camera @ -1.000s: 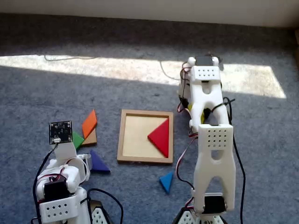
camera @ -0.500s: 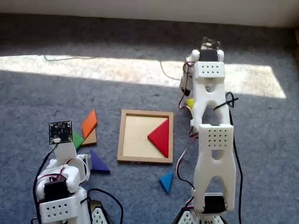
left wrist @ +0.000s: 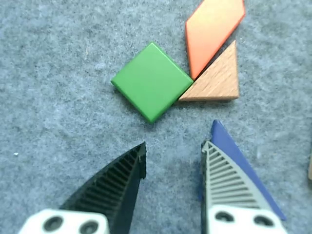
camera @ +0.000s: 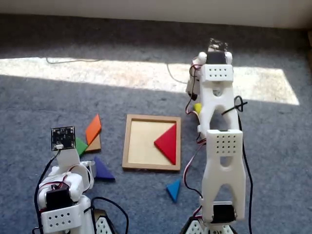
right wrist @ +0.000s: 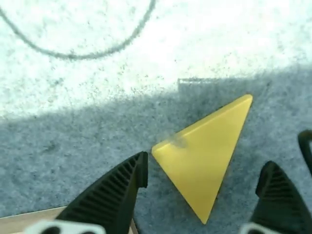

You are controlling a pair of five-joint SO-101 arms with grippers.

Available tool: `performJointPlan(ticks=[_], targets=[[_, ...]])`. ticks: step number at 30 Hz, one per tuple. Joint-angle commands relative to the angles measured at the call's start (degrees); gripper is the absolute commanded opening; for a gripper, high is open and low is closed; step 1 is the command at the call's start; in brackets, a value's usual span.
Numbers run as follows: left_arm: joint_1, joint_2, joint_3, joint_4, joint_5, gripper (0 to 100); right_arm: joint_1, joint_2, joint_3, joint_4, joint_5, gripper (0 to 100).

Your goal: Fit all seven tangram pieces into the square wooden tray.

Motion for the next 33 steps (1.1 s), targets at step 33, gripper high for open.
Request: performJointPlan(ticks=[33], targets=[[-0.5,-2.9,1.1,0.4,0.2,19,0.8,6.9,-3.3,-2.4,-7.6,36.1]])
